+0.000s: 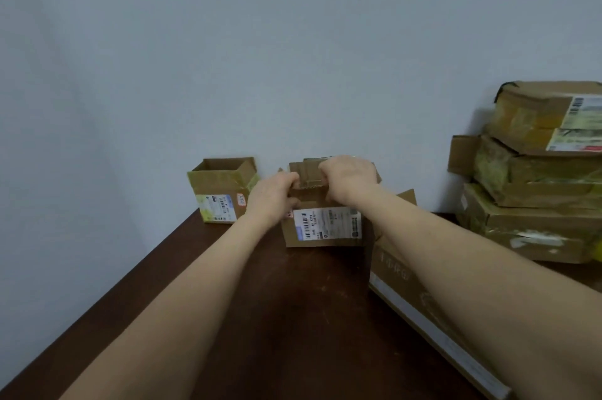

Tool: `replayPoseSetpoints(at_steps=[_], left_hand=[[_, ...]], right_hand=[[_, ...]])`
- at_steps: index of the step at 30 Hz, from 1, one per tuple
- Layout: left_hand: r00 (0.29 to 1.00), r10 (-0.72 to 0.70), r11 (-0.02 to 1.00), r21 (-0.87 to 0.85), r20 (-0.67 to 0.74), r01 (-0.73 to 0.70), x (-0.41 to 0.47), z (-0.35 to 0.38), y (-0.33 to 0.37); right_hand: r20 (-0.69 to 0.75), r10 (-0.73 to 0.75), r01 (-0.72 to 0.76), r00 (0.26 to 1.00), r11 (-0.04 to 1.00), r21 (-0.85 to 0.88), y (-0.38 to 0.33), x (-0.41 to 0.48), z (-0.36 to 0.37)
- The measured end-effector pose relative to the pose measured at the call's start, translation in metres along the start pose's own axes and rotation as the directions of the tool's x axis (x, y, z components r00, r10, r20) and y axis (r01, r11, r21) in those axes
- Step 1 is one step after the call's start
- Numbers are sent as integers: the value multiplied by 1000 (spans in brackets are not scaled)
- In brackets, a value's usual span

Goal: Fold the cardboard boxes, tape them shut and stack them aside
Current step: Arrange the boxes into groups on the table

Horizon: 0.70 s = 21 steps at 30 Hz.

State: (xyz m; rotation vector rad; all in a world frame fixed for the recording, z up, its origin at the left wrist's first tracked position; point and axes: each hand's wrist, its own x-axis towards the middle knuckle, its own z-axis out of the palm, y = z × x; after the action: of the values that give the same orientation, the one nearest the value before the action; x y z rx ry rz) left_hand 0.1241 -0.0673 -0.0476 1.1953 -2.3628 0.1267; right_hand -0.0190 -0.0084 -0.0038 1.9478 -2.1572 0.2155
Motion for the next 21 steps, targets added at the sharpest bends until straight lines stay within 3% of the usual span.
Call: replayPoseSetpoints(at_steps=[3,5,7,9,11,13,17,21], left_hand=[[998,35,999,-11,-42,-36,-15,-13,-11],[997,14,1000,-13,-72,-15,-29,-26,-24],[996,-15,1000,-23,-93,13,-46,-39,-42],[994,-44,999,-31,-99,41,-66,-50,-61],[993,-65,998,-13,-96,64,-85,-59,-77],[990,-105,994,-9,-92,105,-103,-63,-92],[933,-312,944,57,-178,326,-126,-64,-130],[900,-365,901,152,-240,406,-122,-51,-148]], right_hand=[[13,42,-44,999,969,243,-2,-10,-4],[-62,150,-116,987,918,380,0,-16,-13],[-82,225,-191,971,934,302,-2,-19,-18],[75,257,-268,963,917,297,-15,-21,-17],[277,215,-329,936,815,478,-39,-23,-13],[363,183,-383,914,683,622,-65,-25,-5],[334,192,-383,923,554,740,-114,-14,13],[313,203,-373,928,488,789,-141,8,28]])
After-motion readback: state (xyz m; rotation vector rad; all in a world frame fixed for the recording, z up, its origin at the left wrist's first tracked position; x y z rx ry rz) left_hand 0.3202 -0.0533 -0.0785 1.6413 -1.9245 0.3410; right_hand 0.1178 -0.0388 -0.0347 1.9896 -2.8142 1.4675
